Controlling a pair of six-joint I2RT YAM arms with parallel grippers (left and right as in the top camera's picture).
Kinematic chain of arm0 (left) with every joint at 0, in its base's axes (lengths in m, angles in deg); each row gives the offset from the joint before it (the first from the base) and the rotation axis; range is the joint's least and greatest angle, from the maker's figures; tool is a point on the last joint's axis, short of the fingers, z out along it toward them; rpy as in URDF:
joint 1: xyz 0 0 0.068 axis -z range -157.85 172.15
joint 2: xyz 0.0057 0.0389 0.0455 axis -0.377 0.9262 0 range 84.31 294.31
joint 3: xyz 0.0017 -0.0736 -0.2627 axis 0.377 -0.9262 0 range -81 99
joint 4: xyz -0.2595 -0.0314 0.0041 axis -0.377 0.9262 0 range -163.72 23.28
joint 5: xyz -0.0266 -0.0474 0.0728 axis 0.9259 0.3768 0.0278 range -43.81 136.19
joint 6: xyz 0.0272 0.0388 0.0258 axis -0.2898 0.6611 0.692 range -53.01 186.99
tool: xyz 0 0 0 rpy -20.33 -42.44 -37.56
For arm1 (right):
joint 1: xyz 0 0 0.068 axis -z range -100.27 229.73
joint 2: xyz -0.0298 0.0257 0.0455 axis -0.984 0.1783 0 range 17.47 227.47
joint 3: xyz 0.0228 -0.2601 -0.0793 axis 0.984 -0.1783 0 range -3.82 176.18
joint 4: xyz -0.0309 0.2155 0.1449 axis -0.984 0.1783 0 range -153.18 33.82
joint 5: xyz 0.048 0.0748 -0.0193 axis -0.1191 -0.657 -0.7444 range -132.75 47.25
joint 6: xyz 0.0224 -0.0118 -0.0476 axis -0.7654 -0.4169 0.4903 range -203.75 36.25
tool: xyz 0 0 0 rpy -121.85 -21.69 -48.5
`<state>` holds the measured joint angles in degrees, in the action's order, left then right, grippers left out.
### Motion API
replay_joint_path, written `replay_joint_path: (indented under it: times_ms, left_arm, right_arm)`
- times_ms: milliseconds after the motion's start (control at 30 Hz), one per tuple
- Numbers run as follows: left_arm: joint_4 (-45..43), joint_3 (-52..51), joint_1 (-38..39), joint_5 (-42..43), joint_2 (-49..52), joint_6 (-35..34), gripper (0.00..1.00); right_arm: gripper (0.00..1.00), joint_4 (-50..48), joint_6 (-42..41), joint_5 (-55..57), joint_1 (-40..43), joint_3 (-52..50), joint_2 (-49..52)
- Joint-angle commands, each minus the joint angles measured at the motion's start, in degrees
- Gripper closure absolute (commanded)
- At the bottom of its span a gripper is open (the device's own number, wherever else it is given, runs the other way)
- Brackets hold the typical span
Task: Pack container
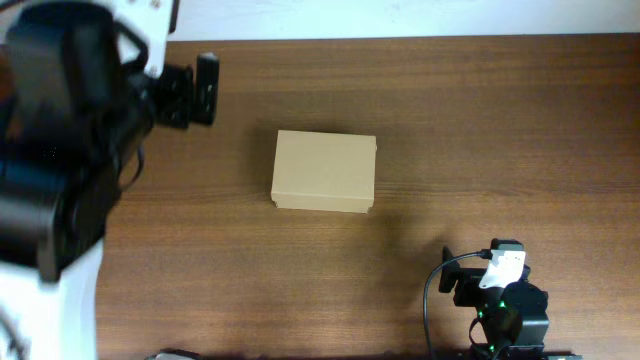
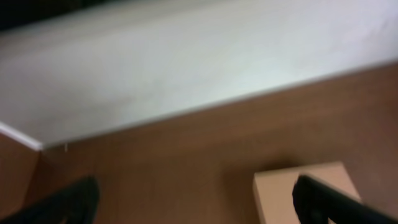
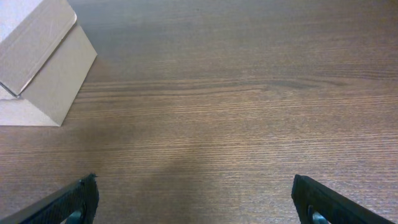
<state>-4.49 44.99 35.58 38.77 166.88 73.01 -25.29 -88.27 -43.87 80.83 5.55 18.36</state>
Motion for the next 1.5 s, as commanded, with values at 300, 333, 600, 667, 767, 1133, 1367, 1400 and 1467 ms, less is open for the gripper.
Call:
replay_joint_path:
  times_ms: [300, 333, 600, 667, 767, 1133, 1367, 1400, 1467]
  left_arm:
    - [-34.4, -48.7, -0.2, -1.7, -30.8, 0.1, 0.0]
    - [-37.2, -52.3, -0.4, -1.7, -32.8, 0.1, 0.0]
    - [-55.6, -76.0, -3.3, -1.6, -46.6, 0.1, 0.0]
    - [-59.1, -81.5, -3.7, -1.6, -50.1, 0.1, 0.0]
    - [-64.4, -89.7, -4.6, -1.6, -55.2, 0.1, 0.0]
    - [-71.0, -109.2, -6.7, -1.7, -69.0, 0.1, 0.0]
    - [-71.0, -116.1, -6.7, -1.6, -75.6, 0.1, 0.0]
    - [-71.0, -116.7, -6.7, -1.6, -76.5, 0.1, 0.0]
    - [-71.0, -117.9, -6.7, -1.6, -78.4, 0.1, 0.0]
  right_arm:
    - [0.01, -0.2, -0.4, -0.3, 0.5, -0.4, -0.7]
    - [0.01, -0.2, -0.4, -0.3, 0.5, -0.4, -0.7]
    - [0.01, -0.2, -0.4, -0.3, 0.5, -0.4, -0.7]
    - [0.01, -0.2, -0.4, -0.3, 0.5, -0.4, -0.7]
    - [0.01, -0.2, -0.4, -0.3, 0.5, -0.4, -0.7]
    - [0.01, -0.2, -0.4, -0.3, 0.5, -0.4, -0.7]
    - [0.01, -0.2, -0.4, -0.3, 0.5, -0.4, -0.7]
    - [0.01, -0.2, -0.4, -0.3, 0.5, -0.4, -0.7]
    - [0.01, -0.2, -0.4, -0.3, 0.5, -0.4, -0.7]
